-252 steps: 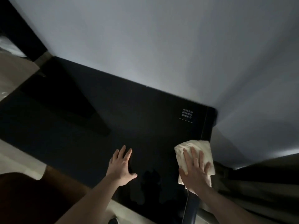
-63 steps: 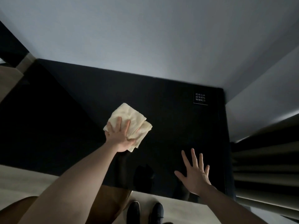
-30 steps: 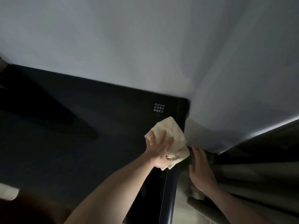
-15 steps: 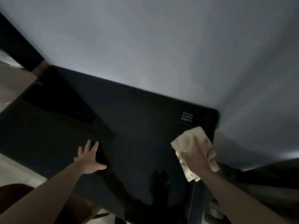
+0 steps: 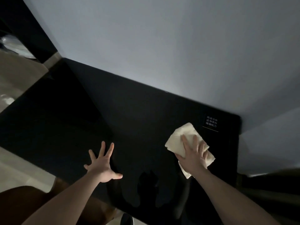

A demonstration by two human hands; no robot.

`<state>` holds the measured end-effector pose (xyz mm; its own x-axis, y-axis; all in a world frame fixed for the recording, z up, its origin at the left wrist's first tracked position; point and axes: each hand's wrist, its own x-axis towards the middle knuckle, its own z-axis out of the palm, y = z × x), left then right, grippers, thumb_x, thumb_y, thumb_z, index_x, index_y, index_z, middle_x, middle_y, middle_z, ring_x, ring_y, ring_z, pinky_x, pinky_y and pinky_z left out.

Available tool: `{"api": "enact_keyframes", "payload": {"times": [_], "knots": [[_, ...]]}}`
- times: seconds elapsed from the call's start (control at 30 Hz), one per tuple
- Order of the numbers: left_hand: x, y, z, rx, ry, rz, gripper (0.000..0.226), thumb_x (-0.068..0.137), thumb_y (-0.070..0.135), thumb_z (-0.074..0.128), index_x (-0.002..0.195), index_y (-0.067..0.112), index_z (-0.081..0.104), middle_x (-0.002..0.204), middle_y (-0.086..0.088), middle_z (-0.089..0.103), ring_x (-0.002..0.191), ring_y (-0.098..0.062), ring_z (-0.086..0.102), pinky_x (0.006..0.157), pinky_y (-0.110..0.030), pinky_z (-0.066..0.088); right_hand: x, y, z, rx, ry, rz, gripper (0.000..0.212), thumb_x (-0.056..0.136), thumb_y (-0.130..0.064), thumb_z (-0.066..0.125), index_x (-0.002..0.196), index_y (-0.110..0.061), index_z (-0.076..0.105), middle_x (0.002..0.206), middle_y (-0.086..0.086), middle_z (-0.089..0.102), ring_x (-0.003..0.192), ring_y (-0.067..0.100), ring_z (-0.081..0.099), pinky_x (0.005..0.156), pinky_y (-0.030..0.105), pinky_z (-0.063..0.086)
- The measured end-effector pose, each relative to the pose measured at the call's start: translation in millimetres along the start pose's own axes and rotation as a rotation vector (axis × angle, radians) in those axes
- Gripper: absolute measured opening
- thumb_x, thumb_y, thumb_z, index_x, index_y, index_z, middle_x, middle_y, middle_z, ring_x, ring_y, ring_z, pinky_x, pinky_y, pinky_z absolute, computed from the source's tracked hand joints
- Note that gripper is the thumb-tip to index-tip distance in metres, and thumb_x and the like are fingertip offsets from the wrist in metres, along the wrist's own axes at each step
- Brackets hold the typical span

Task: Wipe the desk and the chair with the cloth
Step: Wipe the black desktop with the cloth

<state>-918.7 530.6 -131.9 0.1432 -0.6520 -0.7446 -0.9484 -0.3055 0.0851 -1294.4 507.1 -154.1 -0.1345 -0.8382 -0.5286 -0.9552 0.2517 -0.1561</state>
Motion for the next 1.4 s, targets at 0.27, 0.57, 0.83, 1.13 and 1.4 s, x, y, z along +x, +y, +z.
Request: {"api": "enact_keyframes", "payload": {"times": [0.27,0.57,0.83,1.13,1.4], "knots": [[-8.9,2.7,11.7,-0.011,0.041,-0.007,0.142,0.072,0.071,0.083,0.162,0.045,-0.024,0.169,0.01,-0.036,0.158,-0.047,-0.019,0.119,-0.075,0.025,-43.7,118.9,-0.7,-0.037,-0.011,0.004,0.099,0.102,-0.053,0.056,0.16,-0.054,-0.024,0.17,-0.003,-0.036,0.159,0.042,-0.022,0.127,0.066,0.019],[-53.8,21.0,53.3,-0.041,-0.044,-0.027,0.143,0.076,0.049,0.09,0.16,0.046,-0.025,0.168,0.011,-0.036,0.157,-0.044,-0.022,0.122,-0.071,0.024,-20.8,137.8,-18.3,0.101,0.072,0.195,0.093,0.099,-0.064,0.056,0.162,-0.057,-0.012,0.171,-0.005,-0.026,0.158,0.04,-0.014,0.118,0.074,0.023],[-60.2,19.7,63.1,-0.05,-0.025,-0.005,0.137,0.08,0.049,0.087,0.16,0.048,-0.025,0.167,0.014,-0.037,0.156,-0.044,-0.025,0.123,-0.071,0.024,1.7,78.6,-20.6,0.167,0.053,0.391,0.092,0.096,-0.071,0.052,0.161,-0.057,-0.011,0.17,0.002,-0.027,0.155,0.05,-0.012,0.116,0.083,0.014],[-49.6,-10.4,42.1,0.057,-0.02,0.227,0.12,0.084,0.052,0.083,0.165,0.047,-0.005,0.173,0.016,-0.022,0.158,-0.042,-0.021,0.124,-0.071,0.015,-20.9,-105.6,15.2,0.085,-0.038,0.09,0.082,0.099,-0.073,0.04,0.157,-0.061,-0.017,0.166,0.001,-0.039,0.152,0.05,-0.025,0.12,0.079,0.005],[-17.6,-128.9,-6.2,0.208,0.06,0.246,0.118,0.086,0.051,0.081,0.166,0.044,-0.006,0.173,0.004,-0.026,0.16,-0.041,-0.015,0.125,-0.071,0.013,-50.7,-135.4,51.7,0.114,-0.049,0.179,0.085,0.1,-0.074,0.036,0.159,-0.056,-0.023,0.168,-0.001,-0.039,0.156,0.043,-0.031,0.122,0.075,0.007]]}}
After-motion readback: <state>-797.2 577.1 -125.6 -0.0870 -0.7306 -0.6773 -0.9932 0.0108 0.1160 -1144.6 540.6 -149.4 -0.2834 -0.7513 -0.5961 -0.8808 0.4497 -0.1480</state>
